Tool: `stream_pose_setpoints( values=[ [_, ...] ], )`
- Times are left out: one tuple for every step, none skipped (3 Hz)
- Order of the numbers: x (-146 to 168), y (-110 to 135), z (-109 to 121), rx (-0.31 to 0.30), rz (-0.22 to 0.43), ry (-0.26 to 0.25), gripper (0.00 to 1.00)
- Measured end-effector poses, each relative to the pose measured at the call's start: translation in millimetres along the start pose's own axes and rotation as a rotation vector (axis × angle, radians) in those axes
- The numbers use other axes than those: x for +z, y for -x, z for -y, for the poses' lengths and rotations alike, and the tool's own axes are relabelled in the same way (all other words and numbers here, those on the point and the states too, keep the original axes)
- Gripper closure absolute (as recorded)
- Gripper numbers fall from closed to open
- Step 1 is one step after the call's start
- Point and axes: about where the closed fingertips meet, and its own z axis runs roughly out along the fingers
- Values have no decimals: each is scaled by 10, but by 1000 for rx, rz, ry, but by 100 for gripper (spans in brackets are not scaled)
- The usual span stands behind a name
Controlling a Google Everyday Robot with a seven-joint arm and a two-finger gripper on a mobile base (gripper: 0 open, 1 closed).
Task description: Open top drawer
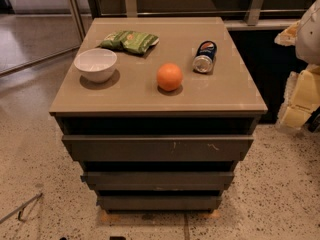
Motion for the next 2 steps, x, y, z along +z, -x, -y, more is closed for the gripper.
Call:
stream_pose_setpoints(
  values=[
    [0, 0, 0, 0, 0, 0, 0],
    [0, 0, 0, 0, 0, 0, 5]
  ],
)
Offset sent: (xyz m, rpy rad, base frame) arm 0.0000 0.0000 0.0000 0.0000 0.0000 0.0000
